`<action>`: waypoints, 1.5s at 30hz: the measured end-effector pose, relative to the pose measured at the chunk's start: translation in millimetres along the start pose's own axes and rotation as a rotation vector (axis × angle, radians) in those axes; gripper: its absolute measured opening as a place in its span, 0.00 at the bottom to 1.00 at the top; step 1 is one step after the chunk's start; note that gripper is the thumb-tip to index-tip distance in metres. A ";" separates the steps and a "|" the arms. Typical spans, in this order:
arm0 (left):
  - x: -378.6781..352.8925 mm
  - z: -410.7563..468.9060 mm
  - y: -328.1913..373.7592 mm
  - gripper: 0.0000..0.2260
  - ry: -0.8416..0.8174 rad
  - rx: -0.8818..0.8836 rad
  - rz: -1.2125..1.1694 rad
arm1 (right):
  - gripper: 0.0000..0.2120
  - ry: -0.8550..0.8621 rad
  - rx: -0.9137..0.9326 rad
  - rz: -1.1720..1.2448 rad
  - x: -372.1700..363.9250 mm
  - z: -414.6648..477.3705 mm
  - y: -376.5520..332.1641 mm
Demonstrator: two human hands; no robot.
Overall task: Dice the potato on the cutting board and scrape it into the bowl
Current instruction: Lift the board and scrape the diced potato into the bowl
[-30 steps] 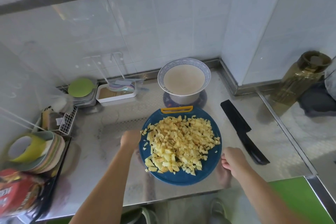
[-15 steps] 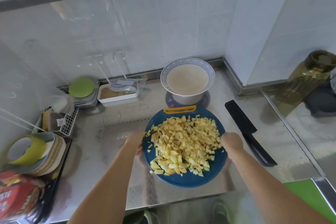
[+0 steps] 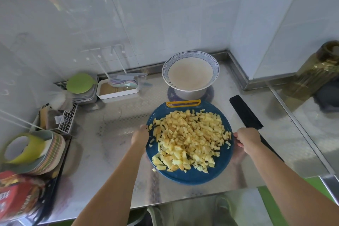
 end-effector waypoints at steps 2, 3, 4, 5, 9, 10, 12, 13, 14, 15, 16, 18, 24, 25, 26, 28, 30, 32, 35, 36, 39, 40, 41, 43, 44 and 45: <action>1.9 -3.6 -8.6 0.22 0.036 0.020 -0.023 | 0.12 -0.009 -0.001 0.028 1.2 -0.2 -1.3; 1.1 -11.3 -12.1 0.23 0.005 0.049 -0.046 | 0.14 -0.008 -0.002 0.048 1.2 5.2 -0.8; 1.2 -12.0 -15.6 0.23 0.001 0.047 -0.086 | 0.15 -0.002 -0.010 0.029 1.7 6.7 0.1; -1.1 -16.3 -16.9 0.23 -0.014 0.053 -0.120 | 0.14 -0.005 -0.017 0.031 1.6 8.6 1.5; -0.4 -26.4 -24.9 0.20 -0.021 0.073 -0.205 | 0.12 -0.058 -0.054 0.045 0.8 12.3 6.2; 0.3 -27.2 -28.7 0.21 -0.011 0.084 -0.223 | 0.11 -0.079 -0.065 0.058 -1.3 12.3 7.5; 2.3 -34.6 -33.2 0.21 0.007 0.086 -0.266 | 0.09 -0.123 -0.070 0.093 -9.3 5.8 6.8; 3.2 -39.7 -36.2 0.21 0.010 0.097 -0.287 | 0.08 -0.145 -0.045 0.109 -14.7 0.3 4.0; 4.1 -40.0 -41.3 0.21 0.013 0.106 -0.303 | 0.09 -0.155 -0.002 0.124 -18.1 -4.3 0.3; 6.2 -44.3 -44.4 0.21 0.018 0.114 -0.323 | 0.11 -0.161 0.035 0.144 -20.6 -8.2 -3.5; 9.2 -47.4 -47.1 0.21 0.028 0.115 -0.341 | 0.12 -0.172 0.062 0.173 -22.3 -13.9 -7.2; 16.9 -54.7 -50.6 0.20 0.041 0.112 -0.377 | 0.13 -0.212 0.086 0.245 -24.2 -27.6 -15.5; 50.6 -74.3 -36.7 0.20 0.110 0.067 -0.489 | 0.09 -0.365 0.166 0.430 -29.8 -73.0 -44.9; 55.4 -76.8 -31.1 0.19 0.124 0.055 -0.514 | 0.08 -0.397 0.169 0.466 -33.0 -79.7 -50.3; 57.9 -80.3 -24.8 0.19 0.135 0.046 -0.535 | 0.07 -0.414 0.182 0.487 -35.6 -83.7 -54.8; 60.4 -85.0 -9.2 0.18 0.149 0.023 -0.585 | 0.09 -0.418 0.228 0.515 -38.9 -85.1 -70.8; 59.7 -87.8 7.1 0.17 0.154 0.004 -0.636 | 0.09 -0.389 0.268 0.503 -38.2 -78.5 -89.6; 56.2 -89.9 24.2 0.16 0.144 0.000 -0.709 | 0.10 -0.400 0.260 0.492 -40.5 -66.1 -110.1; 43.7 -87.8 50.6 0.18 0.058 -0.034 -0.877 | 0.11 -0.431 0.237 0.468 -44.1 -48.3 -138.1; 35.8 -86.6 61.7 0.21 0.016 -0.054 -0.917 | 0.11 -0.443 0.236 0.449 -44.7 -40.7 -148.6; 13.6 -81.4 87.9 0.26 -0.100 -0.083 -0.944 | 0.13 -0.515 0.248 0.428 -49.6 -22.8 -180.8; 5.9 -79.2 94.3 0.27 -0.144 -0.085 -0.942 | 0.14 -0.534 0.247 0.419 -51.9 -17.5 -189.8; -0.2 -76.8 99.5 0.28 -0.169 -0.081 -0.943 | 0.14 -0.566 0.244 0.430 -55.5 -13.3 -199.6; -13.1 -69.9 103.9 0.28 -0.151 -0.034 -0.947 | 0.14 -0.615 0.230 0.431 -60.8 -2.3 -216.5; -16.7 -66.1 104.7 0.28 -0.126 -0.017 -0.953 | 0.15 -0.632 0.224 0.420 -63.9 2.9 -222.1; -20.5 -63.1 106.0 0.27 -0.087 -0.007 -0.954 | 0.15 -0.659 0.217 0.412 -66.6 8.0 -227.1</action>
Point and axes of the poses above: each hand's wrist, its own z-axis towards the middle knuckle, its own x-axis out of the back of the hand, y = z × x, the point moved 9 cm from there along z, towards the middle knuckle
